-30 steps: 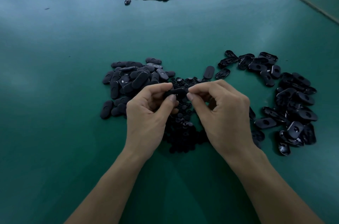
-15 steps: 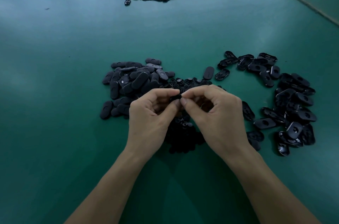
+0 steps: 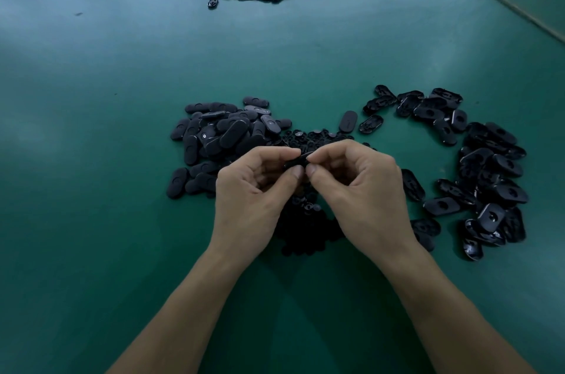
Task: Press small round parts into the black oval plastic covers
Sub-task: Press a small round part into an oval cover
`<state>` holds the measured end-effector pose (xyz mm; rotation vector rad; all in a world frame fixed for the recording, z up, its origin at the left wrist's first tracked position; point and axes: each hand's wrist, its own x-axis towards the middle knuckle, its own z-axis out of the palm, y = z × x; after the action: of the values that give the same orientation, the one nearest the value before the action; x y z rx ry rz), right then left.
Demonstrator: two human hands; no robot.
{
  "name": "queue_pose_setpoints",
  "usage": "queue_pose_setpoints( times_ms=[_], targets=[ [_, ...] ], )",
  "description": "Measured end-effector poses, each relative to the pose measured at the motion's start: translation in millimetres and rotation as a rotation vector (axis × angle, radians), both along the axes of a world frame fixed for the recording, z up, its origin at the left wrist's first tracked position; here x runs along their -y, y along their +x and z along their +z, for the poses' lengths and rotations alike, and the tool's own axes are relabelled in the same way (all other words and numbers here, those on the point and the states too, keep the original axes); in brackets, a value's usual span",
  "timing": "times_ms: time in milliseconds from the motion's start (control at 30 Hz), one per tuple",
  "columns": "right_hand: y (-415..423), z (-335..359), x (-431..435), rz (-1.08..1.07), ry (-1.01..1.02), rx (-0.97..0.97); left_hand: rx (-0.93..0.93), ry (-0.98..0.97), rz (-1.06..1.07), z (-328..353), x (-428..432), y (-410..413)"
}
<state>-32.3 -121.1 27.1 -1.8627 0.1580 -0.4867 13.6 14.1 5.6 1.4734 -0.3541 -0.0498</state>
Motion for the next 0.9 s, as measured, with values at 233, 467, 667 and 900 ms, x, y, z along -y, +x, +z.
queue_pose_setpoints(
  times_ms=[233,467,667,900],
  targets=[
    [-0.1,0.0,0.7,0.024,0.025,-0.006,-0.012,-0.006,-0.007,-0.4,-0.1,0.1],
    [-0.9,-0.3,-1.4,-0.017,-0.016,0.002,-0.016,0.008,-0.008,1.4,0.5,0.1],
    [-1.1,-0.8,-4.0,-0.016,-0.007,-0.015,-0.021,0.005,0.001,3.0,0.4,-0.5],
    [-2.7,-0.1,-3.3,-0.06,-0.097,-0.003,0.012,0.03,-0.01,3.8,1.8,-3.1]
  ],
)
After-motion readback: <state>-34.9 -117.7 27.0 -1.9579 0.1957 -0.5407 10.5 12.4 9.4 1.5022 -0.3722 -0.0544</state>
